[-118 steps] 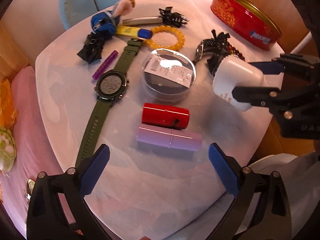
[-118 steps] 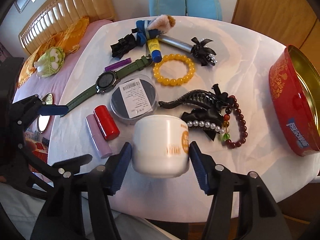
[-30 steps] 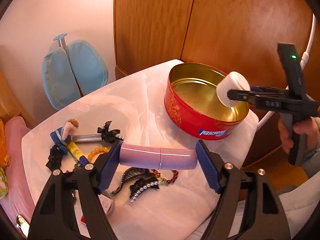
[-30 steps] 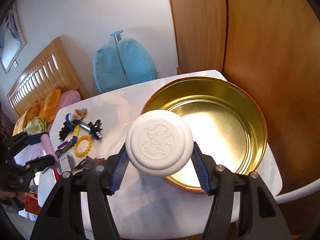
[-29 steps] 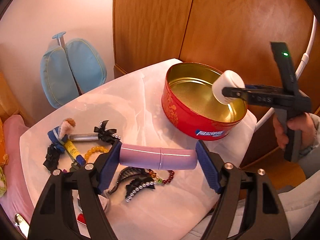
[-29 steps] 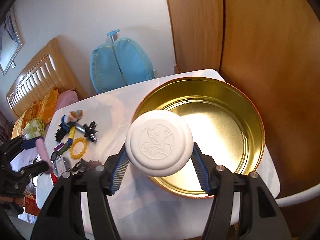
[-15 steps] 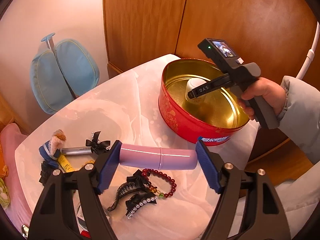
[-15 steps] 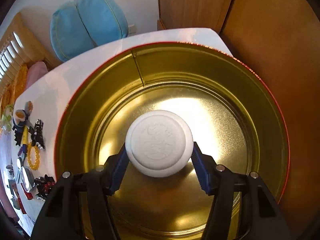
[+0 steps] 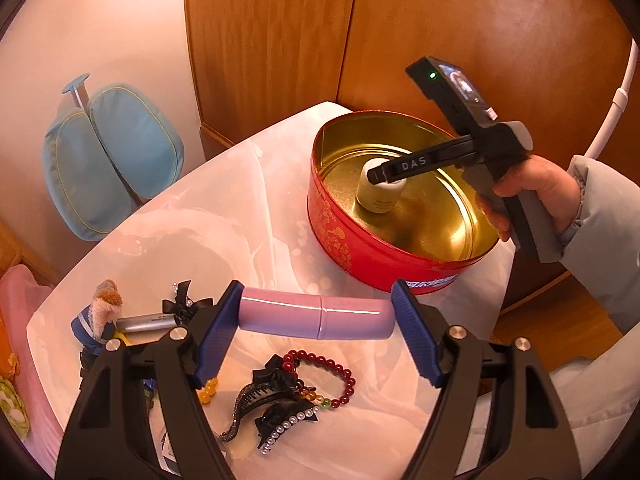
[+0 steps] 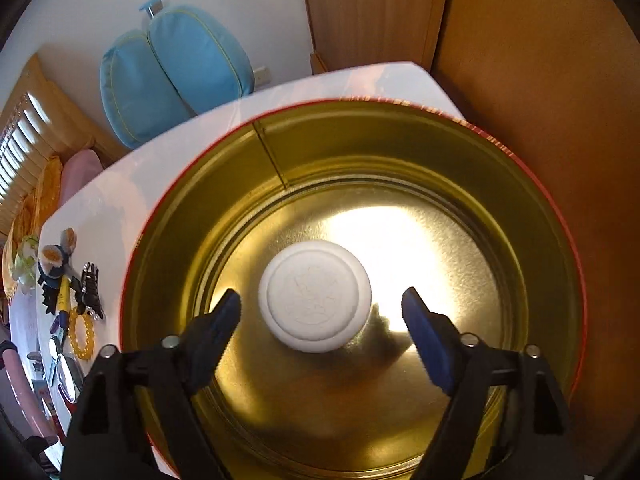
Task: Organize jewelry
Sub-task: 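Lower the white jar into the red tin and open the right tool, then lower the pink lipstick tube into the tin and open the left tool, then grasp the blue plush keychain with the right tool while the left tool grasps the black hair bow, then drop the blue plush keychain and black hair bow into the red tin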
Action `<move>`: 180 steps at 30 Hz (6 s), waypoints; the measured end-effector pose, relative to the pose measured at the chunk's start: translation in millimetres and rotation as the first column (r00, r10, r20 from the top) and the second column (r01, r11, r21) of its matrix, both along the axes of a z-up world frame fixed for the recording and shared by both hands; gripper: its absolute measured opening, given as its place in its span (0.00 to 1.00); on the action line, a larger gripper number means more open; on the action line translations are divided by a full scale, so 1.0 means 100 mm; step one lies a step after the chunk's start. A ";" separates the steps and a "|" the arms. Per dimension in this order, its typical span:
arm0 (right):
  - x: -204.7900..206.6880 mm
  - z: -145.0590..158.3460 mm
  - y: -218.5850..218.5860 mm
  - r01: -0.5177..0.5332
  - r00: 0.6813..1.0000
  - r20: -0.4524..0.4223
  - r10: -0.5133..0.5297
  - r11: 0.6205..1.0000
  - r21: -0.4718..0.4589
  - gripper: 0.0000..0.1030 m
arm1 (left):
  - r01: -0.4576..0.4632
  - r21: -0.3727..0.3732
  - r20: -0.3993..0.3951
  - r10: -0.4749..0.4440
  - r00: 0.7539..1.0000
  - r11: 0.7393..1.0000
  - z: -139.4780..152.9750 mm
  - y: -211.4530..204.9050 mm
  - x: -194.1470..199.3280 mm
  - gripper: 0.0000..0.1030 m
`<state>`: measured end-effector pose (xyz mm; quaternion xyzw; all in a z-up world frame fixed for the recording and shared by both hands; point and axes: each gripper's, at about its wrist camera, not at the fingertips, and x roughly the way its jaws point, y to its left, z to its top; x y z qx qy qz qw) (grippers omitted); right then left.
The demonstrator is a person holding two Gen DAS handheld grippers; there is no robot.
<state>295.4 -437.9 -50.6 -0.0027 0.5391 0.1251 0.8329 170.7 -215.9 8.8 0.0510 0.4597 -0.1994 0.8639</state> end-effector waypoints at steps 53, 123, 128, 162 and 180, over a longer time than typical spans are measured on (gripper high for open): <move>-1.69 0.67 -1.47 0.287 0.901 0.305 -0.307 0.952 0.110 0.95 | 0.092 0.195 -0.294 -0.032 0.955 0.976 -0.94 -1.90 1.07 0.90; -0.71 0.06 2.97 -0.314 0.945 0.152 0.291 0.936 0.158 0.47 | -0.294 -0.006 -0.065 0.293 0.954 0.956 -1.36 2.78 0.27 0.33; -0.88 0.17 2.78 -0.300 0.947 0.165 0.274 0.940 0.163 0.47 | -0.300 -0.033 -0.082 0.296 0.952 0.954 -1.32 2.78 0.26 0.31; -1.14 0.50 -0.68 0.086 0.969 0.211 -0.125 0.979 0.185 0.47 | 0.075 0.037 0.123 -0.079 0.989 0.996 -0.06 -0.66 0.56 0.31; -0.61 -0.12 -0.32 -0.006 1.000 -0.019 0.006 0.999 -0.038 0.83 | 0.146 -0.027 0.047 -0.145 0.988 0.989 -0.25 -0.82 0.92 0.31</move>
